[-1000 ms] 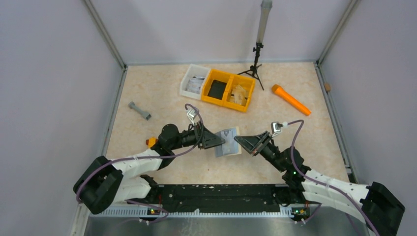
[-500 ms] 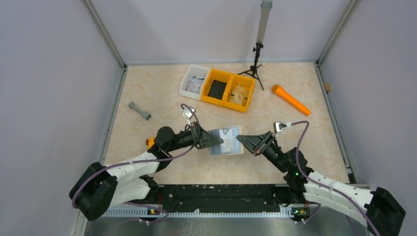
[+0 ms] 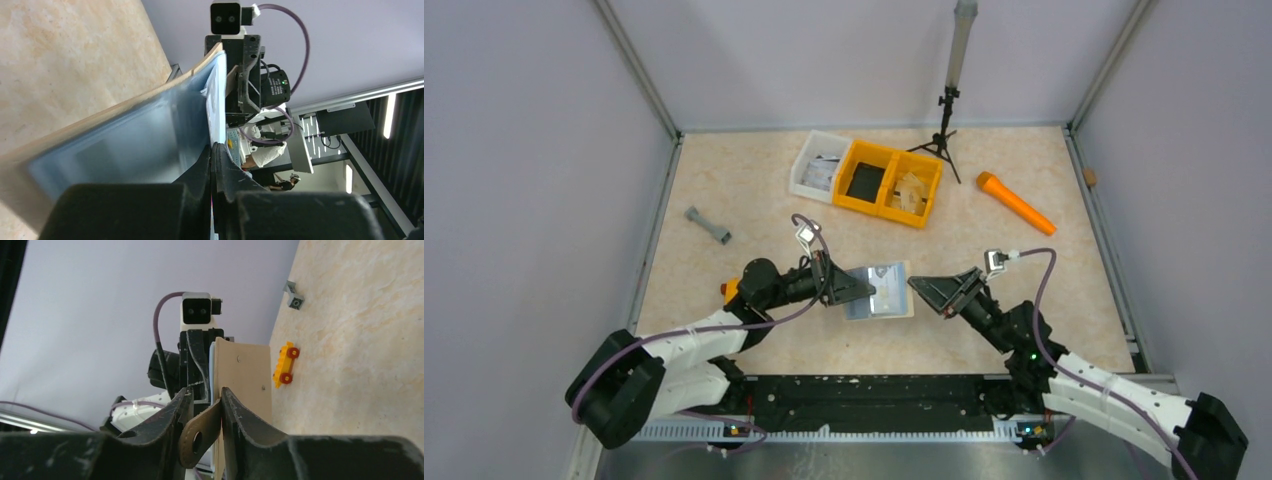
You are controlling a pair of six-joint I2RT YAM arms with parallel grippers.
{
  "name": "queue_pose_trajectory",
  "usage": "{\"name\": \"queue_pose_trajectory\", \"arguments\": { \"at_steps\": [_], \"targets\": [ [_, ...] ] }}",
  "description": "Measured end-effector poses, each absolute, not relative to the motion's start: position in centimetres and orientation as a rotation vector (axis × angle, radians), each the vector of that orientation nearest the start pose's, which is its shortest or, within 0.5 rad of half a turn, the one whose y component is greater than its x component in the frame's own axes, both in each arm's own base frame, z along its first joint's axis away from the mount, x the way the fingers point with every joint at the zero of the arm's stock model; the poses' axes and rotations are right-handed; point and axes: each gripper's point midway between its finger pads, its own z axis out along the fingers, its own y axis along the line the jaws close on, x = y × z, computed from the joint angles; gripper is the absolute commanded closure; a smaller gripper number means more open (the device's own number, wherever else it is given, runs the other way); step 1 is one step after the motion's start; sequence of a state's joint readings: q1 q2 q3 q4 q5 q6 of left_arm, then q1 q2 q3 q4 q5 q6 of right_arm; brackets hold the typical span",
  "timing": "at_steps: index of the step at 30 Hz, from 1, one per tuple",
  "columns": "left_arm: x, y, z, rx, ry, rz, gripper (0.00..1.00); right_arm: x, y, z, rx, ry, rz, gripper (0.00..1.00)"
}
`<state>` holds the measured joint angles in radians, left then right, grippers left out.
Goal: Take the credit cards out of the card holder
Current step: Remove the credit card from the card holder.
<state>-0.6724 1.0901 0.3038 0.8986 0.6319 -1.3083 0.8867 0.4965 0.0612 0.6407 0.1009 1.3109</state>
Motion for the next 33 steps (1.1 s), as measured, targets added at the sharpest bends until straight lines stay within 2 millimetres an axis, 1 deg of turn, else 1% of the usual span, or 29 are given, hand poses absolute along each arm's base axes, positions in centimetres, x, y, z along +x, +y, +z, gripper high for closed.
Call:
{"name": "queue_pose_trajectory", "arguments": {
  "at_steps": [2,5,8,12,15,19,22,27,33],
  "targets": [
    [15.5,-29.8,22.2,0.054,1.894,-1.957,1.00,16.4,23.9,22.7,0.421,1.576,1.714,0.69],
    [15.6,-29.9,21.5,0.041,1.922,-1.952,1.00,16.4,24.7,22.5,0.393,1.606,1.710,0.72],
    [15.6,-30.0,21.4,0.043,1.929,-1.956,1.00,16.5,25.2,22.5,0.372,1.623,1.709,0.72],
    [15.5,-30.0,21.4,0.047,1.928,-1.959,1.00,16.4,25.3,22.5,0.359,1.623,1.708,0.73],
    [15.5,-30.0,21.4,0.050,1.929,-1.960,1.00,16.4,25.4,22.4,0.350,1.631,1.699,0.75],
    [15.4,-30.0,21.5,0.053,1.929,-1.962,1.00,16.6,25.6,22.9,0.329,1.643,1.679,0.85],
    [15.4,-29.9,21.6,0.056,1.924,-1.963,1.00,16.7,25.7,23.0,0.317,1.655,1.658,1.00],
    [15.3,-29.8,21.8,0.065,1.919,-1.962,1.00,16.9,25.6,22.2,0.308,1.691,1.614,1.00],
    [15.3,-29.8,21.8,0.061,1.927,-1.956,1.00,16.9,25.6,22.5,0.287,1.717,1.578,1.00]
  ]
}}
